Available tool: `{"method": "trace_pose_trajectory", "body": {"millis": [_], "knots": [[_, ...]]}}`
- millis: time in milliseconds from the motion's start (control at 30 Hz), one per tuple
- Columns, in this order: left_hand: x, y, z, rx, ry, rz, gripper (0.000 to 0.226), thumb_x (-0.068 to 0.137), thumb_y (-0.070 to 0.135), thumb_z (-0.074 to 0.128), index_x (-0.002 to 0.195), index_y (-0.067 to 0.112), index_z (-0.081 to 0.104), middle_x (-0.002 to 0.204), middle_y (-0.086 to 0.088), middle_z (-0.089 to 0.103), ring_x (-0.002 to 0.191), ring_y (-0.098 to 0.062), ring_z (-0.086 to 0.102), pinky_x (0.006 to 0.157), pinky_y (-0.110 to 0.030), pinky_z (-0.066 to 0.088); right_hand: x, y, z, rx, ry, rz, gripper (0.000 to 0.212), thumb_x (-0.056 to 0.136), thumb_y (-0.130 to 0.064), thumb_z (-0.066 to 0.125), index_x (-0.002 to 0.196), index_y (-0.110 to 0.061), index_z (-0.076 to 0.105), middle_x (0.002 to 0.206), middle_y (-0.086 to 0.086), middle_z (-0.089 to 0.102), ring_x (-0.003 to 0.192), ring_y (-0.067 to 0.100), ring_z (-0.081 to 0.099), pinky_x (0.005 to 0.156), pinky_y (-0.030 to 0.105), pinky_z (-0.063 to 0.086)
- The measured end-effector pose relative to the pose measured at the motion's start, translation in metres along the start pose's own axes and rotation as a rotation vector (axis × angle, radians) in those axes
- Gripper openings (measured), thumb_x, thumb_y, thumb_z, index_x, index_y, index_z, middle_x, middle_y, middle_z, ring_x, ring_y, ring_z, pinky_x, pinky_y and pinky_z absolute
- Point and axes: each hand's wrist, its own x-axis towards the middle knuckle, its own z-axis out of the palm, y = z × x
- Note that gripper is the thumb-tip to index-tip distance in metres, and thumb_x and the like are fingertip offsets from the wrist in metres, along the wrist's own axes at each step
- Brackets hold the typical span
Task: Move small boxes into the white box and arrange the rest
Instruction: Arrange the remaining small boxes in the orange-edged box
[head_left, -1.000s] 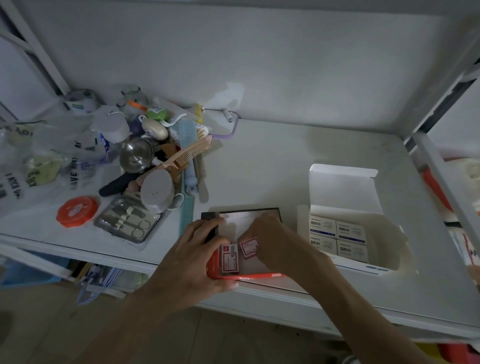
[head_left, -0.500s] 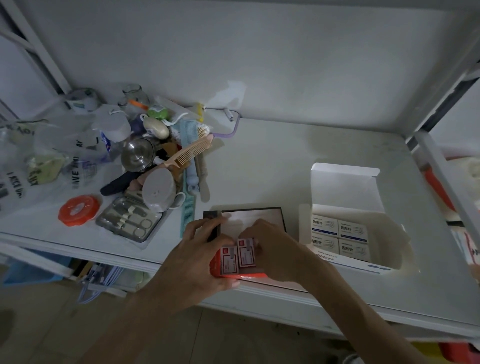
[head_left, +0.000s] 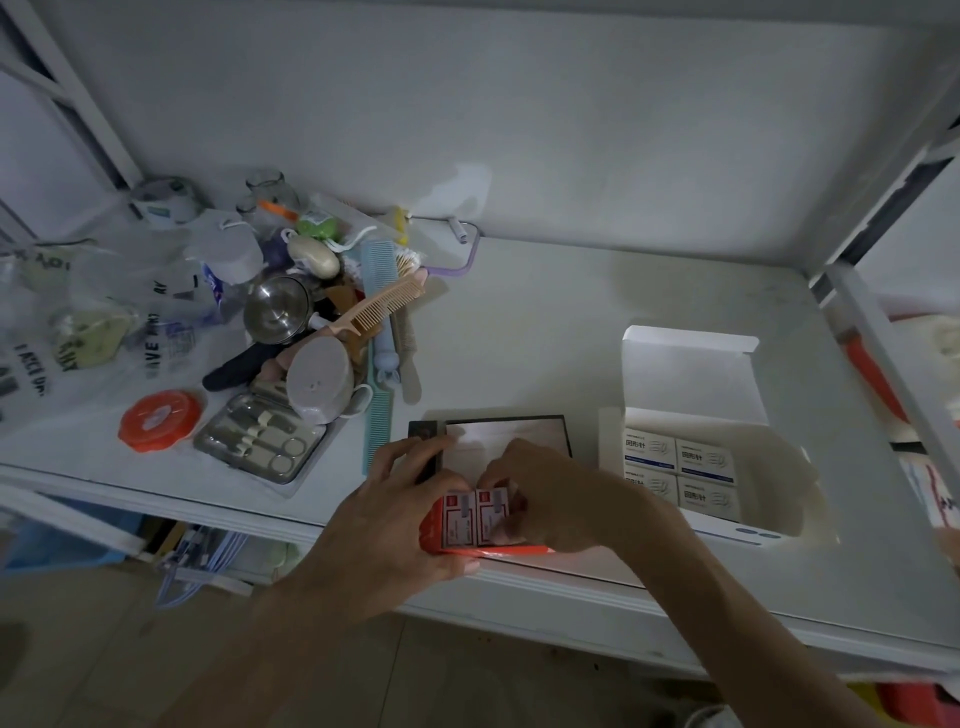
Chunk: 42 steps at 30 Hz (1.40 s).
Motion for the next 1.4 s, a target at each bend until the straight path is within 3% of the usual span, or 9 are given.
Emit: {"method": "trace_pose_trajectory", "body": {"millis": [167,367,533,667,833,967,1100,1267,1400], "knots": [[0.0,0.0,0.0,0.0,-0.007,-0.008,0.062,0.06,0.067,0.069,0.114,0.04,0.054,0.147,0.021,0.024,0.135,-0.005,0.013,0.09,-0.03,0.049,-0.001,-0.001,-0.001,-0.038,-0.069,-0.021,0.034,0.088,-0.005,0.05,0.118,-0.013,0.063,0.115,0.013,0.058,0.095,0.029,0.062,0.081,0.045,0.055],[0.002,-0.001,-0.003,0.0,-0.036,-0.003,0.064,0.059,0.068,0.069,0.115,0.04,0.053,0.148,0.02,0.023,0.136,-0.004,0.01,0.092,-0.031,0.05,-0.013,-0.005,-0.001,0.059,-0.002,0.008,0.037,0.09,-0.006,0.051,0.126,-0.015,0.056,0.118,0.006,0.056,0.106,0.023,0.057,0.087,0.033,0.051],[0.007,-0.007,-0.006,-0.136,-0.1,0.011,0.076,0.058,0.062,0.078,0.124,0.037,0.049,0.145,0.026,0.013,0.133,0.01,0.003,0.105,-0.028,0.035,-0.06,-0.001,-0.023,0.18,0.499,-0.037,0.036,0.093,-0.009,0.047,0.123,-0.024,0.059,0.117,-0.005,0.063,0.097,0.005,0.057,0.081,0.009,0.041],[0.008,-0.012,0.001,-0.279,0.04,-0.114,0.095,0.055,0.062,0.074,0.138,0.033,0.036,0.139,0.026,0.009,0.131,0.011,0.013,0.108,-0.022,0.022,-0.104,0.033,-0.04,0.225,0.832,0.136,0.025,0.089,-0.013,0.056,0.099,-0.033,0.069,0.089,-0.016,0.067,0.079,0.0,0.063,0.069,0.015,0.052],[0.008,-0.003,0.01,-0.313,0.119,-0.163,0.086,0.071,0.046,0.077,0.142,0.03,0.031,0.146,0.015,0.026,0.127,0.001,0.033,0.109,-0.025,0.031,-0.136,0.088,-0.033,0.35,1.184,0.597,0.036,0.084,-0.014,0.065,0.12,-0.012,0.06,0.113,0.017,0.065,0.1,0.03,0.062,0.085,0.036,0.046],[0.007,0.006,0.02,-0.328,0.117,-0.176,0.101,0.064,0.07,0.066,0.147,0.032,0.023,0.153,0.017,0.02,0.134,0.001,0.029,0.109,-0.025,0.03,-0.14,0.108,-0.007,0.659,1.055,0.86,0.062,0.081,-0.025,0.069,0.134,-0.003,0.044,0.125,0.024,0.058,0.114,0.037,0.055,0.095,0.048,0.041],[0.008,0.022,0.027,-0.354,0.158,-0.292,0.11,0.059,0.077,0.061,0.15,0.03,0.019,0.159,0.007,0.012,0.141,-0.009,0.023,0.11,-0.028,0.023,-0.134,0.11,0.018,0.901,0.947,0.75,0.045,0.083,-0.024,0.066,0.117,0.003,0.057,0.1,0.021,0.064,0.092,0.036,0.06,0.075,0.037,0.048],[0.014,0.034,0.036,-0.394,0.198,-0.345,0.106,0.063,0.065,0.065,0.15,0.029,0.017,0.16,0.002,0.01,0.144,-0.016,0.021,0.109,-0.031,0.024,-0.129,0.114,0.022,0.788,0.973,0.675,0.003,0.084,-0.012,0.062,0.082,-0.011,0.063,0.083,0.016,0.066,0.08,0.037,0.065,0.077,0.051,0.056],[0.024,0.034,0.039,-0.417,0.2,-0.359,0.108,0.062,0.07,0.061,0.15,0.03,0.013,0.16,0.004,0.009,0.142,-0.018,0.025,0.11,-0.035,0.028,-0.129,0.122,0.023,0.74,0.986,0.678,0.013,0.082,-0.005,0.059,0.093,-0.006,0.066,0.091,0.015,0.068,0.081,0.031,0.067,0.075,0.045,0.058]]}}
